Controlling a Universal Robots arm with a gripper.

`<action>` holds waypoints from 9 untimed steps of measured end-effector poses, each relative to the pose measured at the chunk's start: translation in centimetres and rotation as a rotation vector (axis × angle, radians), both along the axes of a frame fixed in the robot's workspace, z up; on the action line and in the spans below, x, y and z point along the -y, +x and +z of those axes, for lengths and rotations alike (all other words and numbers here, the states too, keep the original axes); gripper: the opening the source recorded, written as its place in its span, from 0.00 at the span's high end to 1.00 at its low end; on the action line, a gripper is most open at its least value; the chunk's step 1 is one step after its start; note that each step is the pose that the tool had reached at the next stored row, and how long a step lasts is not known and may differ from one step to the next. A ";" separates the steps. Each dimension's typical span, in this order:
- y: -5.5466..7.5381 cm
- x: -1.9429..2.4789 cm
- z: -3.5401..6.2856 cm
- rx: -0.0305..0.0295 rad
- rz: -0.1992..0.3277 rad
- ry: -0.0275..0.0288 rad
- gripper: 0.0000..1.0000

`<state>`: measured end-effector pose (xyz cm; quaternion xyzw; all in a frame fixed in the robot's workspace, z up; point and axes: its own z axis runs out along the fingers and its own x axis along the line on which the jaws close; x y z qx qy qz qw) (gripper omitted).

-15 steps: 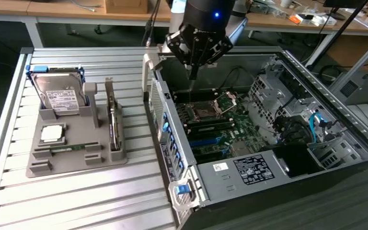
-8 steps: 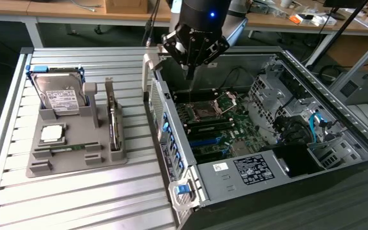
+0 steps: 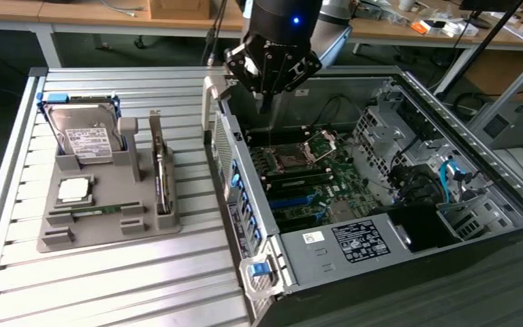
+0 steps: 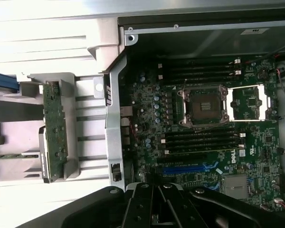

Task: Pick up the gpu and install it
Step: 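Reach for the gpu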

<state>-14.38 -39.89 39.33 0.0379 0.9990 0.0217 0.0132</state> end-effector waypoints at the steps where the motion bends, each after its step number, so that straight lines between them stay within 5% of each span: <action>1: -0.1 0.00 0.00 0.0000 0.000 -0.0001 0.89; 9: -1.1 0.00 0.00 0.0002 0.000 -0.0001 0.89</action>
